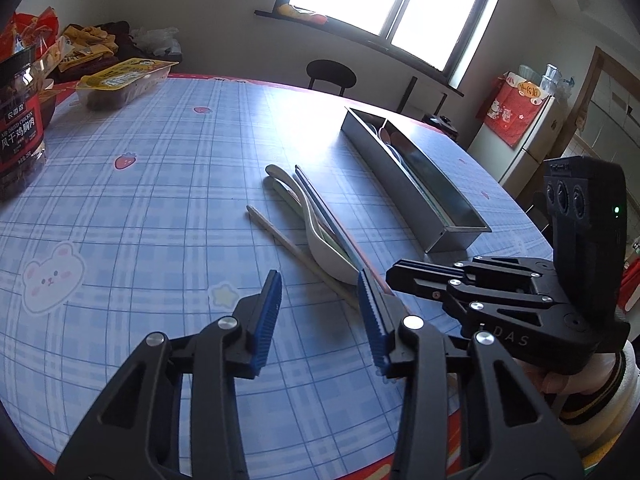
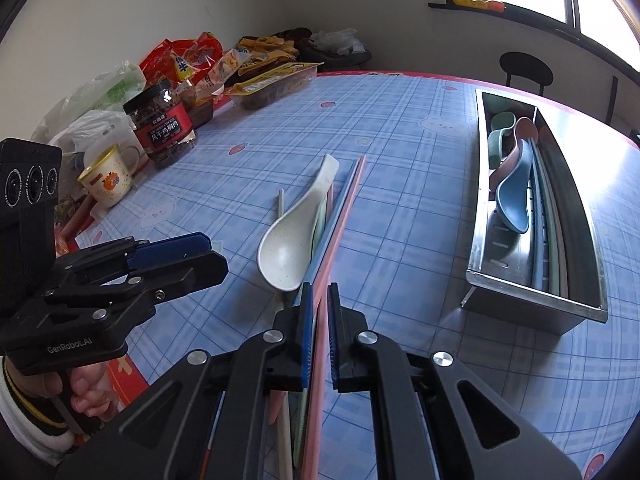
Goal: Organize utensils
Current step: 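Move both tools back to the white spoon and pink chopsticks, then grasp the white spoon with the left tool while the right tool grasps a pink chopstick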
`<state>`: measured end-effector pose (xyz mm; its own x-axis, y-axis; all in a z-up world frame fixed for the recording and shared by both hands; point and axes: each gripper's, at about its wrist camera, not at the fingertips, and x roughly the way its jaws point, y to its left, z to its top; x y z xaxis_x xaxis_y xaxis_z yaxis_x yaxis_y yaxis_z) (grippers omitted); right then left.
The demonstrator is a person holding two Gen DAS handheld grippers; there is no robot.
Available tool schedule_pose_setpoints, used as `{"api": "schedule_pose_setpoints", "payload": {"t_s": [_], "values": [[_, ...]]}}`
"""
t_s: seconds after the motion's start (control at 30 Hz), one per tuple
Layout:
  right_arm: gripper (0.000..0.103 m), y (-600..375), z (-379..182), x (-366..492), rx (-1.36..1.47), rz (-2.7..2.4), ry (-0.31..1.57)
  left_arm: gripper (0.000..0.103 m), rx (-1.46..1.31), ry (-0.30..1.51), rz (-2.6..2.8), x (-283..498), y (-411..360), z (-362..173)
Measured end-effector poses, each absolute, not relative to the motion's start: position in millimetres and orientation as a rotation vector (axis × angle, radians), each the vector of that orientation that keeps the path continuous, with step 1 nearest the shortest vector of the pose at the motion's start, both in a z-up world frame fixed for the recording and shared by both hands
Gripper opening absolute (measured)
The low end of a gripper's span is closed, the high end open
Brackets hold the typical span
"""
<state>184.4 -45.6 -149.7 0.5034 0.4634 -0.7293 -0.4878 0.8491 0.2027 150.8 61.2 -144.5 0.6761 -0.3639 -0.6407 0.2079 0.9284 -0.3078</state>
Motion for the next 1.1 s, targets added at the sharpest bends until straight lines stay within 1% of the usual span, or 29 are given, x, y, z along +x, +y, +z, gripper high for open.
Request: {"api": "schedule_pose_setpoints", "payload": {"t_s": [0.37,0.63,0.8,0.97,1.03,1.07,1.1], "values": [[0.007,-36.5,-151.5,189.9,-0.064,0.584,0.878,0.041,-0.214,0.796,-0.336,158.7,58.0,-147.3],[0.012,-39.3,-155.3,196.2,-0.06,0.566,0.91,0.042,-0.184,0.816,-0.329,158.9,51.4,-149.8],[0.008,-51.0,-158.1,198.1,0.005,0.576,0.926,0.041,-0.161,0.827,-0.317,160.8,46.8,-150.4],[0.008,-57.6,-160.8,201.7,0.064,0.591,0.935,0.041,-0.241,0.85,-0.341,177.2,54.9,-142.9],[0.008,-57.9,-160.9,201.6,0.069,0.592,0.936,0.041,-0.223,0.838,-0.327,186.0,53.0,-136.8],[0.008,-57.9,-161.0,201.5,0.071,0.591,0.936,0.038,-0.214,0.84,-0.319,191.3,51.4,-135.3],[0.008,-58.2,-161.0,201.3,0.072,0.59,0.935,0.032,-0.215,0.847,-0.319,196.5,49.6,-134.7]]}}
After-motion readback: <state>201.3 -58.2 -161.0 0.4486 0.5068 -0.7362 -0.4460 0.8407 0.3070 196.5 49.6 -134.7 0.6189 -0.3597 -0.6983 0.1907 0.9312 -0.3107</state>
